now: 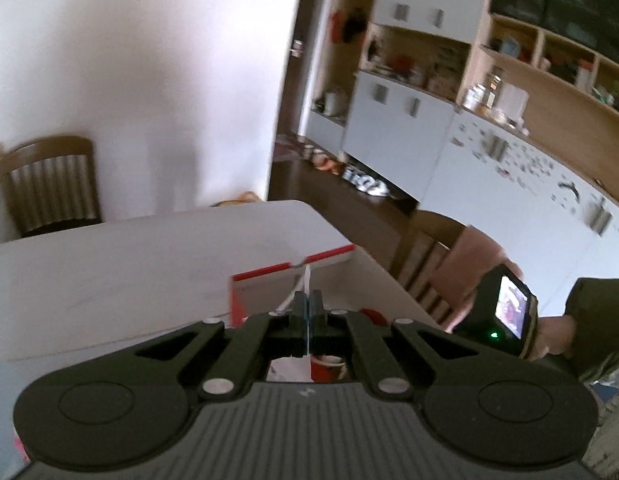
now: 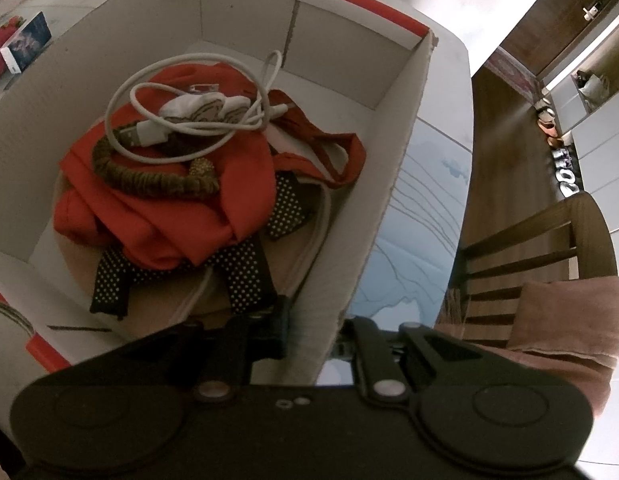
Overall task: Organize objects
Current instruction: 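Carry the white pouch into the box and open the left gripper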
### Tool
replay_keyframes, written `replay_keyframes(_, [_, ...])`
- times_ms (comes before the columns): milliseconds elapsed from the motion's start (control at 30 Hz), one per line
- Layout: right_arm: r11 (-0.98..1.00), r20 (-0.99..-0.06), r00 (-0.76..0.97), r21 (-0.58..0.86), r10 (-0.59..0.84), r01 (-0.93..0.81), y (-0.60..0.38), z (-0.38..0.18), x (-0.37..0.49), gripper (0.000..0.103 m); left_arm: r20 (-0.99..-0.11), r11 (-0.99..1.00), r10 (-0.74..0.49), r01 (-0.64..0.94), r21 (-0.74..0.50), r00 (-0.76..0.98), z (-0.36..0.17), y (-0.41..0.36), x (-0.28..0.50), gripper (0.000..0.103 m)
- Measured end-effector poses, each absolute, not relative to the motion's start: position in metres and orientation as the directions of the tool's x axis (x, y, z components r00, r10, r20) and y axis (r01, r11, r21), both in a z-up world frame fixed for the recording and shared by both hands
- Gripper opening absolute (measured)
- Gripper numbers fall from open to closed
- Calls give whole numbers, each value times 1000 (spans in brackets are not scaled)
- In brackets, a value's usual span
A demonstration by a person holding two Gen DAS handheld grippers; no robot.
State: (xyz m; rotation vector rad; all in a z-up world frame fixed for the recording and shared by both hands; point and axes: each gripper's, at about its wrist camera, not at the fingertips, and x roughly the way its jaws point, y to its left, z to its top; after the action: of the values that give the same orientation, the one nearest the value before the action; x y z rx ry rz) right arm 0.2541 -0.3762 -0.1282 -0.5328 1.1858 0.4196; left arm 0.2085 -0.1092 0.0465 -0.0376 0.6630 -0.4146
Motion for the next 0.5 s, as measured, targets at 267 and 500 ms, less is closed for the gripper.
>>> replay_keyframes(267, [802,-945,326,-175,26,-572,-375,-128,253,11,-626,874,-448,459,-158,639,26,-164,250,0])
replay_keyframes(500, [802,-945,327,-175,27,-572,-376,-128,254,11,-689,853,-453,500,-151,566,-14,-205,275,0])
